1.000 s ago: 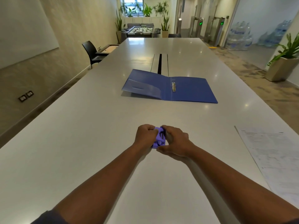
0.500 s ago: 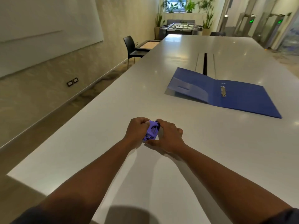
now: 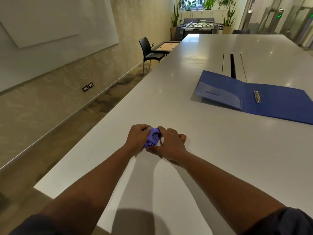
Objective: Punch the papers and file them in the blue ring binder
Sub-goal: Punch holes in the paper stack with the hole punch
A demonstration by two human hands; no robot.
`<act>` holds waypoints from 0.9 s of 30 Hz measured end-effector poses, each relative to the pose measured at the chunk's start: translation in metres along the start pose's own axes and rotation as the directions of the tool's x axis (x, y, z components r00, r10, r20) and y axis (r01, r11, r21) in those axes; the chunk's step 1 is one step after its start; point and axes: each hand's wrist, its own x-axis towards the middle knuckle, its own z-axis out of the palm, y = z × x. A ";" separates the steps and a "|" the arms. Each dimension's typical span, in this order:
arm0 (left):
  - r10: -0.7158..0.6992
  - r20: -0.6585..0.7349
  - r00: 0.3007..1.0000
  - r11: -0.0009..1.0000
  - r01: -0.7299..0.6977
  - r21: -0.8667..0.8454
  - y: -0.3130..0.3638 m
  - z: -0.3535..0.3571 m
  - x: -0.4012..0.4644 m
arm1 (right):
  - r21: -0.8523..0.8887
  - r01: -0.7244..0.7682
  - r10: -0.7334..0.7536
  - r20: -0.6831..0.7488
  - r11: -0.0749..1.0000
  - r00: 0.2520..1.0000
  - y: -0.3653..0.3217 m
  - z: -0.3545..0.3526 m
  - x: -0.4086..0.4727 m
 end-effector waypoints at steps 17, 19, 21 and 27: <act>0.193 -0.251 0.949 0.907 -0.075 0.414 0.004 0.020 -0.007 | -0.030 -0.068 0.071 0.103 0.997 0.992 0.032 -0.020 -0.014; 0.326 -0.257 0.910 0.847 -0.161 0.507 0.014 0.032 -0.012 | -0.053 -0.077 0.080 0.065 0.996 0.995 0.043 -0.034 -0.024; 0.420 -0.204 0.884 0.809 -0.264 0.525 0.024 0.050 -0.017 | -0.061 -0.092 0.093 0.018 0.994 0.995 0.055 -0.052 -0.034; 0.422 -0.048 0.905 0.838 -0.369 0.402 0.062 0.129 -0.029 | -0.107 -0.187 0.182 -0.058 0.977 0.982 0.112 -0.124 -0.072</act>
